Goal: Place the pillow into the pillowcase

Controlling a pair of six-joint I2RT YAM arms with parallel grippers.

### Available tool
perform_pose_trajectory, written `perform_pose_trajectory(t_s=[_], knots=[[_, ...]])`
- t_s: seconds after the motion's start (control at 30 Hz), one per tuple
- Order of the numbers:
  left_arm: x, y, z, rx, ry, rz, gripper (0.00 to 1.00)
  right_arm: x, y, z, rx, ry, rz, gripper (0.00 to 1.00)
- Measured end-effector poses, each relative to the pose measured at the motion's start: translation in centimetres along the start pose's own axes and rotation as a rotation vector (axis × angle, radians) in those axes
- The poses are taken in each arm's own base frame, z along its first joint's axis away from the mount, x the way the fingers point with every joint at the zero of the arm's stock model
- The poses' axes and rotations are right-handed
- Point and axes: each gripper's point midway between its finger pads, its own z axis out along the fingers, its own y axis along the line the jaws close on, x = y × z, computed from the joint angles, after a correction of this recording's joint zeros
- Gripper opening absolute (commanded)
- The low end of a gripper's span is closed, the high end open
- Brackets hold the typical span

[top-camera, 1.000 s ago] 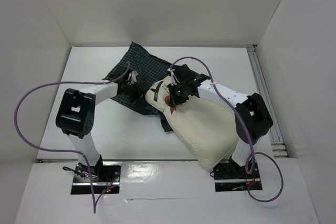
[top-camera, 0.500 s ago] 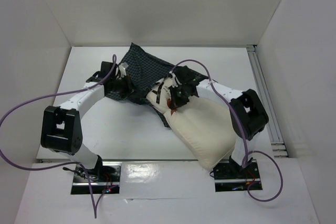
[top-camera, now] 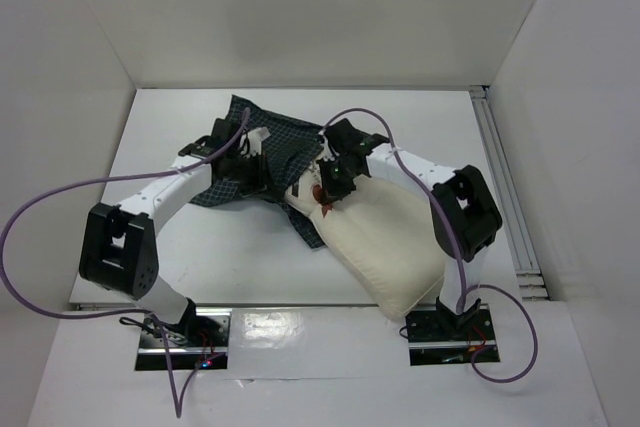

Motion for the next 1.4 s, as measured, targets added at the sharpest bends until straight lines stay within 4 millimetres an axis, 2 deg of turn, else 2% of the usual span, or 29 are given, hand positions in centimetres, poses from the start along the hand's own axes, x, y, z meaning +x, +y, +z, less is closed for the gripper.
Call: perform_pose_trajectory(t_s=[0.1,0.13,0.2,0.27,0.3,0.33,0.4,0.47,0.5,0.53,0.57,0.6,0.63,0.67,0.7,0.73,0.77,0.83,0.93,1.0,1.1,1.23,1.3,1.4], knots=[[0.1,-0.2,0.0,-0.052,0.007,0.044,0.0,-0.5,0.4,-1.2,0.007,-0.03,0.009,0.0],[0.0,-0.3,-0.1,-0.07,0.01,0.054,0.25,-0.7,0.6,-1.7,0.006,-0.044,0.014,0.0],[-0.6,-0.8,-0.2,-0.098,0.003,0.091,0.58,-1.0,0.8,-2.4,0.006,-0.071,0.015,0.04],[-0.9,-1.7,-0.8,-0.113,0.004,0.115,0.84,-1.4,0.8,-2.7,0.011,-0.094,0.017,0.31],[-1.2,-2.3,-1.2,-0.117,-0.002,0.121,0.85,-1.5,0.9,-2.6,0.011,-0.099,0.019,0.45],[-1.6,-2.9,-1.7,-0.115,-0.009,0.132,0.85,-1.4,0.8,-2.4,0.008,-0.101,0.019,0.62],[-2.9,-4.4,-2.8,-0.108,-0.043,0.152,0.68,-1.0,0.6,-2.3,0.011,-0.104,0.028,0.71],[-4.6,-5.9,-4.1,-0.099,-0.093,0.176,0.55,-0.5,0.5,-3.2,0.026,-0.121,0.029,0.71],[-5.4,-6.7,-4.6,-0.096,-0.118,0.188,0.41,-0.3,0.4,-4.2,0.037,-0.138,0.03,0.69],[-6.5,-7.4,-5.2,-0.1,-0.144,0.199,0.39,-0.4,0.3,-5.4,0.049,-0.164,0.034,0.63],[-7.6,-8.3,-5.5,-0.101,-0.168,0.218,0.4,-0.8,0.1,-6.8,0.06,-0.199,0.042,0.46],[-8.8,-9.0,-5.3,-0.107,-0.191,0.235,0.45,-1.4,-0.2,-8.3,0.069,-0.244,0.052,0.37],[-10.1,-9.8,-5.0,-0.121,-0.215,0.255,0.65,-2.1,-0.6,-9.7,0.079,-0.29,0.07,0.29],[-11.2,-10.5,-4.1,-0.134,-0.232,0.28,0.71,-2.9,-1.4,-11.3,0.095,-0.343,0.099,0.23],[-12.0,-10.9,-3.1,-0.152,-0.243,0.295,0.75,-3.6,-2.4,-12.6,0.113,-0.386,0.132,0.23],[-12.5,-10.9,-1.6,-0.183,-0.242,0.301,0.77,-4.2,-3.6,-13.8,0.133,-0.424,0.169,0.33],[-12.8,-10.8,0.0,-0.216,-0.234,0.307,0.78,-4.6,-5.1,-14.7,0.157,-0.453,0.212,0.54],[-13.3,-10.1,3.0,-0.279,-0.219,0.315,0.78,-5.2,-7.8,-15.3,0.195,-0.477,0.282,0.86],[-13.3,-7.9,6.8,-0.394,-0.19,0.324,0.78,-4.8,-10.8,-14.1,0.238,-0.439,0.351,0.99],[-13.4,-6.2,8.0,-0.466,-0.185,0.323,0.78,-4.3,-11.9,-12.4,0.252,-0.389,0.376,1.0],[-14.0,-4.7,8.3,-0.541,-0.208,0.324,0.75,-3.8,-12.9,-10.0,0.26,-0.327,0.394,1.0],[-15.6,-4.4,7.9,-0.577,-0.26,0.345,0.67,-3.6,-14.1,-7.7,0.275,-0.272,0.406,1.0],[-16.4,-4.6,8.4,-0.573,-0.274,0.356,0.58,-3.8,-14.5,-6.9,0.279,-0.257,0.405,1.0],[-16.7,-4.4,10.1,-0.551,-0.26,0.378,0.49,-3.9,-14.6,-6.1,0.272,-0.247,0.401,0.93]])
